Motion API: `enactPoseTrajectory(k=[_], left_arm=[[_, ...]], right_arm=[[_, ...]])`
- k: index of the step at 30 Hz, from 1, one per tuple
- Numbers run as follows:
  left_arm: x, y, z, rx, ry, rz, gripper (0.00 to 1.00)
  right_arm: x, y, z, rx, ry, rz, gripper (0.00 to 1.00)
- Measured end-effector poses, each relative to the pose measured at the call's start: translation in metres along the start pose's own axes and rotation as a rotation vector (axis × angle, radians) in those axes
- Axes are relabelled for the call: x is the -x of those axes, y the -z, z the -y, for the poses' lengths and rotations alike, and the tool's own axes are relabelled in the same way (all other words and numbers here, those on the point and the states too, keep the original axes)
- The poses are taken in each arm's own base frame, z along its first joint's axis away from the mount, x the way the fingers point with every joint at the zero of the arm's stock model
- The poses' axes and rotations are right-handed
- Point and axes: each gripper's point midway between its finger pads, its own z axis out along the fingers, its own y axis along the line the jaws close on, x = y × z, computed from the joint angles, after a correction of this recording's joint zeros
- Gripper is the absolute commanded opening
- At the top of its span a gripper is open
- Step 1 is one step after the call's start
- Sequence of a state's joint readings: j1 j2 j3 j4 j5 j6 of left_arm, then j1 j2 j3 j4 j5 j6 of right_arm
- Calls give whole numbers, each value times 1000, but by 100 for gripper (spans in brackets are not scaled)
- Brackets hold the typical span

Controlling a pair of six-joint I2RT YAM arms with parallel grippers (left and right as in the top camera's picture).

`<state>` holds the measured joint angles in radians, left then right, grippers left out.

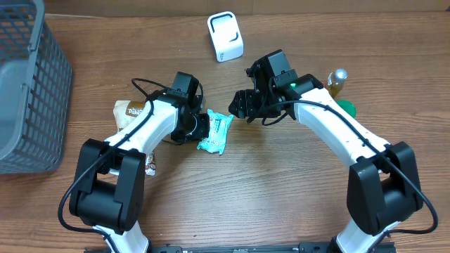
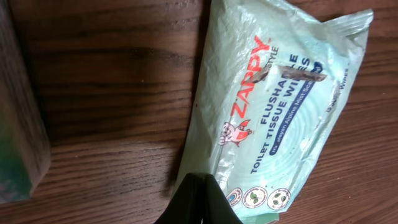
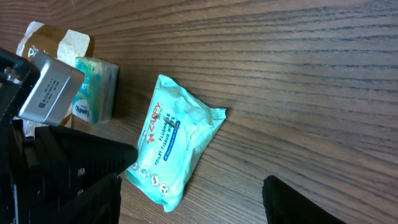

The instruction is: Scan the item barcode

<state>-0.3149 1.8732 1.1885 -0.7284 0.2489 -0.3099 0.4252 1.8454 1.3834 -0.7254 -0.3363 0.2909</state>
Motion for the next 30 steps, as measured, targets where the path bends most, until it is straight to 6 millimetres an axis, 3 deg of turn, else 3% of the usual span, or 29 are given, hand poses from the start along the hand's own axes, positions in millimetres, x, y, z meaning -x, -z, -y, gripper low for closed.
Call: enactPoseTrajectory(k=[9, 15, 21, 30], left_arm=[[-2, -2, -1, 3, 5, -7, 10], [-8, -17, -6, 11, 19, -51, 8], [-7, -18, -3, -9, 23, -60, 8], [-7, -18, -3, -10, 23, -61, 8]], right_arm=[[-6, -31, 8, 16, -17, -53, 73], [-8, -53, 13, 35, -24, -76, 73], [-13, -76, 19, 53, -51, -107, 73], [-15, -88, -1, 204, -49, -134, 68]])
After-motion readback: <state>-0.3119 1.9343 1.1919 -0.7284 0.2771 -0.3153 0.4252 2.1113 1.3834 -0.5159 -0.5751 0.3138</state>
